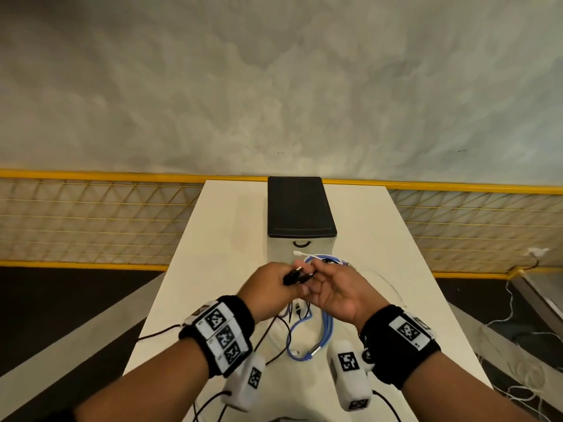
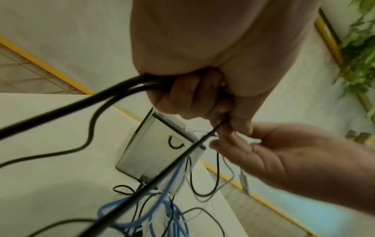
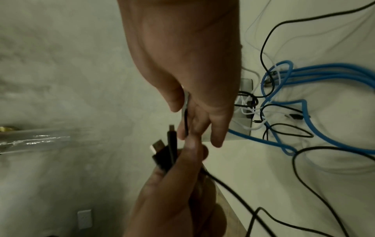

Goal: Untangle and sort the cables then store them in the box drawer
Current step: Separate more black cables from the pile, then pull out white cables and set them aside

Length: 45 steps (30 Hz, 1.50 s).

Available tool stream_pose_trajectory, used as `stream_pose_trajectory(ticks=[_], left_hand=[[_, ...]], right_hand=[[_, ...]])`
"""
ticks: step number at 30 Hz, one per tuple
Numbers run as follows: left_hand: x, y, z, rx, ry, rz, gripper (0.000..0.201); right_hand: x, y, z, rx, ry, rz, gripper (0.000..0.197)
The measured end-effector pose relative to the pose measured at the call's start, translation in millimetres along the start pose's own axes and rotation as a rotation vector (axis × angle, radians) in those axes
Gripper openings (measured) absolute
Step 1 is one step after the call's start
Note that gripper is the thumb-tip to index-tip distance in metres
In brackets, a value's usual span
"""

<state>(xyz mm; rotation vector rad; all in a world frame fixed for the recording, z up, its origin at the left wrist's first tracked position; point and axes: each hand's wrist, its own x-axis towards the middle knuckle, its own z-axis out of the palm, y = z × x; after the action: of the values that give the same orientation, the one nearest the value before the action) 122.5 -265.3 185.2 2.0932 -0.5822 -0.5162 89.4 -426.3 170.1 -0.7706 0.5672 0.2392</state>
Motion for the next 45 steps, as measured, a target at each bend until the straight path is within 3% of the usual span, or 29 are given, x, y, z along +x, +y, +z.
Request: stream_pose_trajectory(ticks=[6, 12, 15, 18, 21, 24, 28, 32, 34, 36, 38, 40, 42, 43, 45], left_hand=[[-27.0, -15.2, -52.9, 0.097, -0.023, -0.101, 0.039], [-58.4, -52.5, -146.2, 0.179, 0.288, -0.366, 0.032], [-67.0, -62.5, -163.1, 0.325, 0.355, -0.463, 0.039], [-64.9, -62.4, -155.8, 0.349, 0.353, -0.458, 0.033], [-55.8, -55.3, -129.8, 0.237, 0.312, -0.408, 0.036], [-47.0, -45.5, -99.9, 0.020, 0.268, -0.380, 0.030], [-39.7, -39.3, -71.2, -0.263, 0.180, -0.412, 0.038], [-36.8, -41.2, -60.8, -0.257, 0.186, -0.429, 0.036], [-36.4, -46.1, -58.8, -0.299, 0.183, -0.437, 0.028], [-34.8, -52.5, -58.2, -0.436, 0.190, -0.457, 0.019], [-30.9, -57.1, -57.7, -0.589, 0.194, -0.493, 0.012], [-26.1, -59.8, -57.0, -0.740, 0.183, -0.550, 0.009], [-18.9, -60.4, -54.8, -0.858, 0.152, -0.610, 0.022], [-14.1, -59.0, -53.0, -0.897, 0.138, -0.631, 0.027], [-4.7, -54.8, -48.1, -0.959, 0.129, -0.652, 0.033]], right_hand=[[10.0, -27.8, -32.5, 0.156, 0.174, -0.098, 0.019], [7.6, -26.5, -56.4, -0.056, 0.252, -0.126, 0.010], [9.8, -12.3, -56.4, -0.422, 0.311, -0.181, 0.007], [24.0, -1.2, -52.7, -0.944, 0.301, -0.349, 0.013], [42.2, 8.6, -41.5, -1.480, 0.202, -0.438, 0.020], [60.4, 23.4, -30.4, -1.712, 0.072, -0.490, 0.029], [79.5, 44.2, -24.6, -2.019, -0.011, -0.428, 0.035], [85.5, 59.7, -24.8, -2.510, -0.068, -0.275, 0.030], [86.4, 63.9, -28.5, -2.631, -0.066, -0.263, 0.029], [86.5, 64.3, -30.3, -2.651, -0.081, -0.293, 0.029], [85.8, 57.4, -29.8, -2.496, -0.041, -0.357, 0.027], [83.6, 43.4, -29.3, -2.071, 0.000, -0.501, 0.024], [75.4, 25.9, -27.3, -1.679, 0.018, -0.600, 0.015], [66.9, 17.5, -25.2, -1.546, 0.026, -0.652, 0.010], [47.3, 8.0, -23.0, -1.380, 0.007, -0.748, 0.020]])
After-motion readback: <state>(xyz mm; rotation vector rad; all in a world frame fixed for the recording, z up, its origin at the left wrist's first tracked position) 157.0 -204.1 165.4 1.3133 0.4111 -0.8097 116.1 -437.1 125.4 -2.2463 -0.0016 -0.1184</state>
